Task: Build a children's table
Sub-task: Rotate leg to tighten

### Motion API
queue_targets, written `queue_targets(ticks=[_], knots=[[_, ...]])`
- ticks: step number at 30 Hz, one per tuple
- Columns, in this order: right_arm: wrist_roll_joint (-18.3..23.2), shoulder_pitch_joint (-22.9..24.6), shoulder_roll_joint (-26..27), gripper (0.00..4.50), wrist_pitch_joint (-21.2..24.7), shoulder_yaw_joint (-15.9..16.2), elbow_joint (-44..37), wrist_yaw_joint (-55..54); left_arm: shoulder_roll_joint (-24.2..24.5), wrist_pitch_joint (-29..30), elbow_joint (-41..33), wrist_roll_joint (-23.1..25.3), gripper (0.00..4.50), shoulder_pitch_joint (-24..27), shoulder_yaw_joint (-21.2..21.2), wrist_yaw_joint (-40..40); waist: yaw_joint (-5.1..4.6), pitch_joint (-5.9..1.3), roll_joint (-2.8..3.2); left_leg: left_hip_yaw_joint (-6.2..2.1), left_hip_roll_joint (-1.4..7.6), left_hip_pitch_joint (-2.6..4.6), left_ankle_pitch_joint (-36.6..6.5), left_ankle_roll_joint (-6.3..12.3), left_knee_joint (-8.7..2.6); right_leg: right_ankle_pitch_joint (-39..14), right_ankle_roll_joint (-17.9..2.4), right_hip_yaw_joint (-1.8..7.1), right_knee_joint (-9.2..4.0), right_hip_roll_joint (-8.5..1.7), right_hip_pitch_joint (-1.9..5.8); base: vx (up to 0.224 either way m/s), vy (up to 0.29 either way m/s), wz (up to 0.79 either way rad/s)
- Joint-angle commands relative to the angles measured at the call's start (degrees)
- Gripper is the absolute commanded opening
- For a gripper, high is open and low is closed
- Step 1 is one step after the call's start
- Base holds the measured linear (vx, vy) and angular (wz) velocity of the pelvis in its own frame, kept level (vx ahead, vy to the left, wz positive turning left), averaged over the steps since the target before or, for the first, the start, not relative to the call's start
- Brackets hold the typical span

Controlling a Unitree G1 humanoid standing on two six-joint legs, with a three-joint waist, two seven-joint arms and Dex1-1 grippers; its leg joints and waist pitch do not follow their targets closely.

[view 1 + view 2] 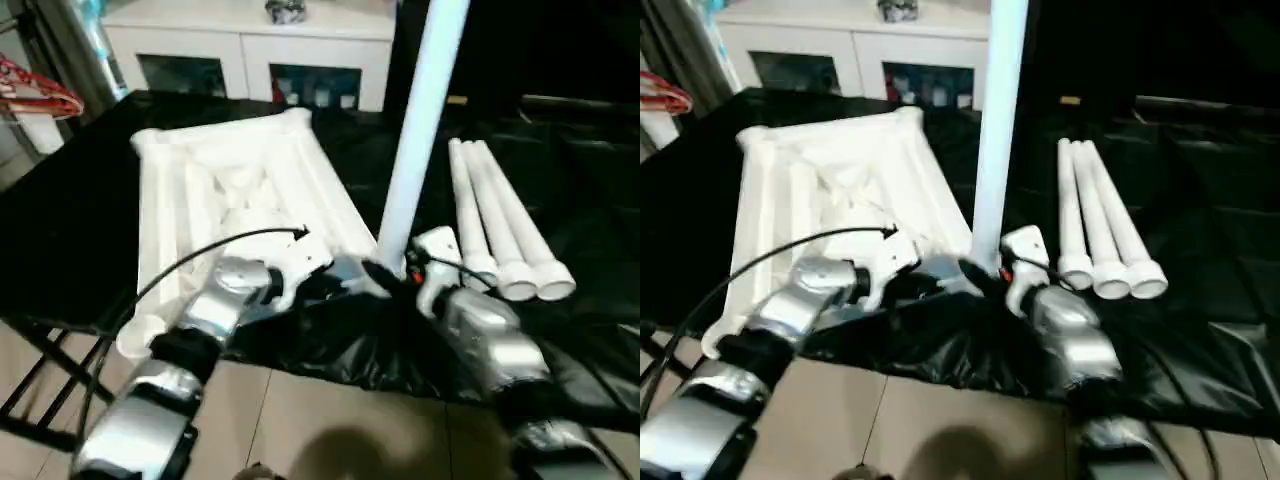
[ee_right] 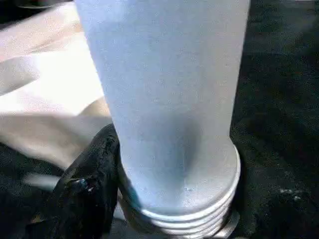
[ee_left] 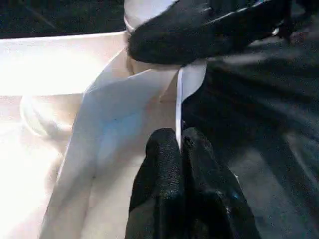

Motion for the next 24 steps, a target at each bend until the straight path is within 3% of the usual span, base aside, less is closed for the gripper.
queue_targets(ticks=[1,2,8,12,13,16,18,20,24], knots=[[0.0,0.4,5.1,2.73,1.8,3.2,4.8,-0.8,-4.5,0.5,-1.7,-0.4,0.00,-1.4,-1.9,2.1,-0.01,-2.47,-0.32,-2.47,4.33,0.78,-16.6,-0.39,-4.84,-19.4,-9.5,3.77,-6.21,-6.96,1.51,0.000,0.000,0.00],[0.0,0.1,5.5,3.29,1.1,3.0,5.1,-1.3,-5.0,0.7,-1.9,-0.3,0.00,-1.4,-2.1,2.4,0.00,-2.52,-0.37,-2.38,4.39,0.74,-16.4,-0.12,-4.81,-18.2,-9.6,3.87,-6.19,-6.96,1.48,0.000,0.000,0.00],[-0.6,0.2,3.9,3.79,-1.3,3.1,4.8,1.6,-3.6,0.3,-3.7,-0.2,0.00,0.1,-3.0,-0.6,0.07,-2.69,-0.37,-2.27,4.35,0.53,-15.2,0.93,-4.80,-13.6,-9.9,3.81,-5.84,-6.81,1.70,0.000,0.000,0.00],[-1.3,0.8,1.6,3.79,-2.8,3.9,3.9,5.3,-1.9,0.0,-4.5,-0.3,0.00,1.0,-3.4,-3.5,0.18,-2.95,-0.24,-2.18,4.40,0.36,-13.1,1.83,-4.52,-9.9,-10.4,3.77,-5.49,-6.72,1.95,0.000,0.000,0.00],[-1.3,1.2,0.8,3.79,-3.3,4.5,3.3,7.1,-1.2,-0.1,-4.8,-0.4,0.00,1.3,-3.7,-4.6,0.20,-3.08,-0.06,-2.18,4.37,0.27,-11.8,2.21,-4.42,-7.2,-10.9,3.71,-5.12,-6.61,2.06,0.000,0.000,0.00],[-1.0,2.5,-1.2,3.79,-4.2,5.7,0.9,12.5,0.6,-0.7,-5.5,-0.7,0.00,2.2,-4.3,-8.1,0.30,-3.45,-0.26,-2.02,4.23,0.14,-8.5,3.63,-4.01,-0.6,-11.9,3.45,-4.47,-6.43,2.44,0.000,0.000,0.00],[-0.8,3.2,-2.5,3.79,-4.5,6.4,-0.5,15.9,1.7,-1.2,-5.8,-0.9,0.00,2.6,-4.6,-10.2,0.48,-3.66,-0.14,-1.99,4.23,-0.05,-5.7,5.54,-3.57,5.5,-12.7,3.20,-3.82,-6.22,2.63,0.000,0.000,0.00],[-0.4,3.9,-3.8,3.79,-4.4,7.3,-2.0,19.7,2.9,-1.5,-6.0,-1.0,0.00,2.9,-4.8,-12.5,0.51,-3.55,-0.11,-1.85,4.30,0.03,-6.3,6.19,-3.55,5.5,-13.3,3.08,-3.92,-6.25,2.46,0.000,0.000,0.00],[1.0,5.4,-6.8,3.79,-4.2,9.2,-5.1,28.0,4.8,-2.0,-5.7,-1.4,0.00,2.8,-4.9,-16.1,0.94,-3.21,-0.01,-1.84,4.64,0.39,-10.0,5.16,-3.95,-2.5,-12.7,3.14,-4.75,-6.33,2.32,0.000,0.000,0.00]])
